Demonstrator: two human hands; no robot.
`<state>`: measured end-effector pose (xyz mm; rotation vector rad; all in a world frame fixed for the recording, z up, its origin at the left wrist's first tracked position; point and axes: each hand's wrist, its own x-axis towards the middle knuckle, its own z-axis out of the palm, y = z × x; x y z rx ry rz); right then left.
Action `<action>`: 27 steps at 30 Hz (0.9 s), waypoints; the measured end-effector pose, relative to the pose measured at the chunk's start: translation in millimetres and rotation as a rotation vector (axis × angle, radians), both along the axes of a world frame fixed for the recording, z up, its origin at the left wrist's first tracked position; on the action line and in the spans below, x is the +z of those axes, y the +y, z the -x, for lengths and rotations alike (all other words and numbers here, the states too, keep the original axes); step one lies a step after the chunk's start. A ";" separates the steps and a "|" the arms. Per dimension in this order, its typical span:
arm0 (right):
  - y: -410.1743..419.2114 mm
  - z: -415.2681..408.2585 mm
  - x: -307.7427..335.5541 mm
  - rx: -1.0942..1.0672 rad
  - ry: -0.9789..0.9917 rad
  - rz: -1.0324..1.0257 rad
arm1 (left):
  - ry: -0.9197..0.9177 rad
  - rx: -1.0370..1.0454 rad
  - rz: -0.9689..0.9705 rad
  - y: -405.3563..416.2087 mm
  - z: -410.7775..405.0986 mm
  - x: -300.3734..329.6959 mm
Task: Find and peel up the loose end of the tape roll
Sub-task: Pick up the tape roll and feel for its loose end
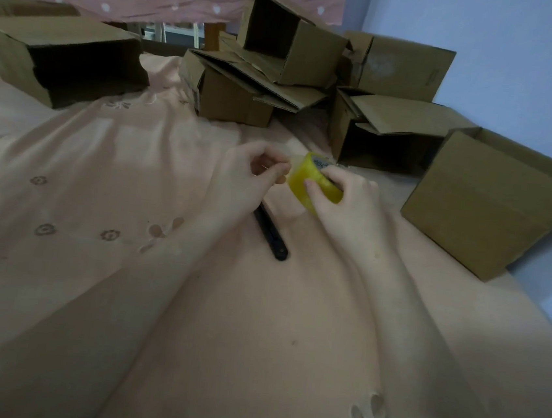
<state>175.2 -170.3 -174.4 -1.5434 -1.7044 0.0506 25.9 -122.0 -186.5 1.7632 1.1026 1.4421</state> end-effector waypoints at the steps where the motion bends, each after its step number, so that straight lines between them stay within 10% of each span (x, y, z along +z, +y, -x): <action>1: -0.2 -0.1 0.2 -0.006 -0.010 -0.006 | 0.004 0.007 0.002 -1.5 -0.6 2.0; 27: 2.3 -1.2 2.9 -0.150 -0.228 -0.043 | 0.146 0.051 -0.093 -22.8 5.7 16.6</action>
